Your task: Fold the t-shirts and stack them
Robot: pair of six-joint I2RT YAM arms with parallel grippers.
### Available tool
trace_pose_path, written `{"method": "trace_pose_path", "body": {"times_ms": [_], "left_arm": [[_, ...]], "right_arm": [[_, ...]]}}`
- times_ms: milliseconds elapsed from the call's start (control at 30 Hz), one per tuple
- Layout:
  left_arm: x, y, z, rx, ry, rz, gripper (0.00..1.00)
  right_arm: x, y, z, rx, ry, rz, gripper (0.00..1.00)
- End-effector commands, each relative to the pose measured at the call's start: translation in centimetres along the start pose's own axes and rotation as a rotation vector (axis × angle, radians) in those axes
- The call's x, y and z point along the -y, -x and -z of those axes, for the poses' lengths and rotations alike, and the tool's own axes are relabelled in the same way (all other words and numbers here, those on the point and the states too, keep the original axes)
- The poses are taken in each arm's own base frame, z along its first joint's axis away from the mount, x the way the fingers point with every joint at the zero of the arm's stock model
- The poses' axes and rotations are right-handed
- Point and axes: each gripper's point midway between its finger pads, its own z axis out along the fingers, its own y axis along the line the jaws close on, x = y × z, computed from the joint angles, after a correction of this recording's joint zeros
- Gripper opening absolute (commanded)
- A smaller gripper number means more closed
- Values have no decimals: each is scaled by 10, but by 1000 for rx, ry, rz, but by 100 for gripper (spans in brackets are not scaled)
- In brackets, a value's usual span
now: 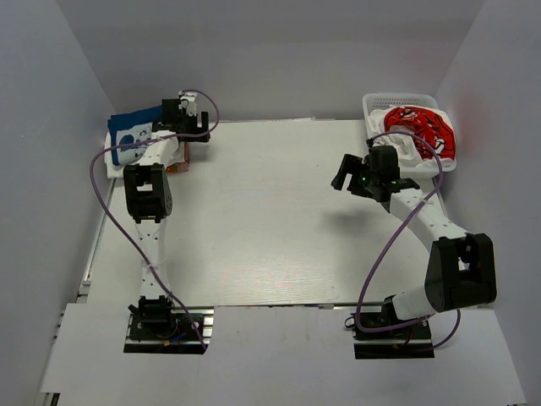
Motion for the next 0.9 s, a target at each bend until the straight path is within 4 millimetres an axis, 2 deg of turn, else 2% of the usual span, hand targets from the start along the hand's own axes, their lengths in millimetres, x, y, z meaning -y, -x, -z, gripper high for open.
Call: {"method": "trace_pose_path", "body": {"times_ms": [0, 33, 167, 200, 233, 267, 300, 333, 367, 400, 433, 467, 500, 567, 600, 633, 667, 700, 733, 800, 833, 867], "left_arm": [[10, 41, 20, 85, -48, 9, 96], [17, 52, 25, 96, -56, 14, 96], [67, 102, 57, 174, -97, -21, 99], [79, 125, 81, 216, -98, -26, 99], [90, 123, 87, 207, -101, -9, 99], [114, 126, 98, 203, -124, -9, 99], [128, 115, 104, 168, -142, -1, 99], [144, 128, 135, 193, -169, -1, 99], [168, 126, 150, 184, -194, 48, 99], [179, 87, 148, 100, -206, 85, 99], [192, 77, 160, 96, -226, 105, 99], [207, 90, 202, 159, -253, 173, 99], [229, 39, 199, 87, -284, 189, 99], [252, 5, 223, 60, -321, 243, 99], [266, -34, 245, 15, -342, 238, 99], [267, -50, 252, 2, -320, 253, 99], [264, -90, 257, -78, -288, 287, 99], [268, -111, 268, -123, -276, 287, 99], [260, -110, 284, -88, -244, 302, 99], [245, -136, 295, -115, -156, 322, 99], [239, -133, 300, -88, -136, 334, 99], [237, -128, 313, -51, -142, 335, 99]], "right_arm": [[-7, 20, 9, 62, 19, 15, 90], [-8, 20, 9, 63, 21, 17, 90], [-15, 29, 19, 100, 46, 13, 90], [-18, 31, 21, 110, 54, 5, 90], [-20, 32, 25, 119, 66, 2, 90], [-20, 32, 27, 123, 69, -7, 90], [-24, 37, 35, 153, 84, -6, 90], [-24, 34, 35, 151, 88, -11, 90], [-21, 29, 36, 149, 84, -25, 90], [-22, 30, 44, 174, 89, -32, 90], [-20, 28, 46, 179, 83, -42, 90], [-22, 30, 53, 199, 90, -60, 90], [-12, 19, 54, 195, 49, -106, 90], [-5, 20, 62, 235, 20, -155, 90], [4, 3, 56, 215, -1, -175, 90], [1, 7, 65, 249, 15, -181, 90], [4, 0, 64, 241, 8, -178, 90], [9, -8, 63, 229, -2, -172, 90], [7, -9, 66, 243, 16, -166, 90], [7, -12, 68, 250, 27, -140, 90], [8, -16, 70, 252, 32, -143, 90], [7, -17, 71, 257, 39, -139, 90]]}}
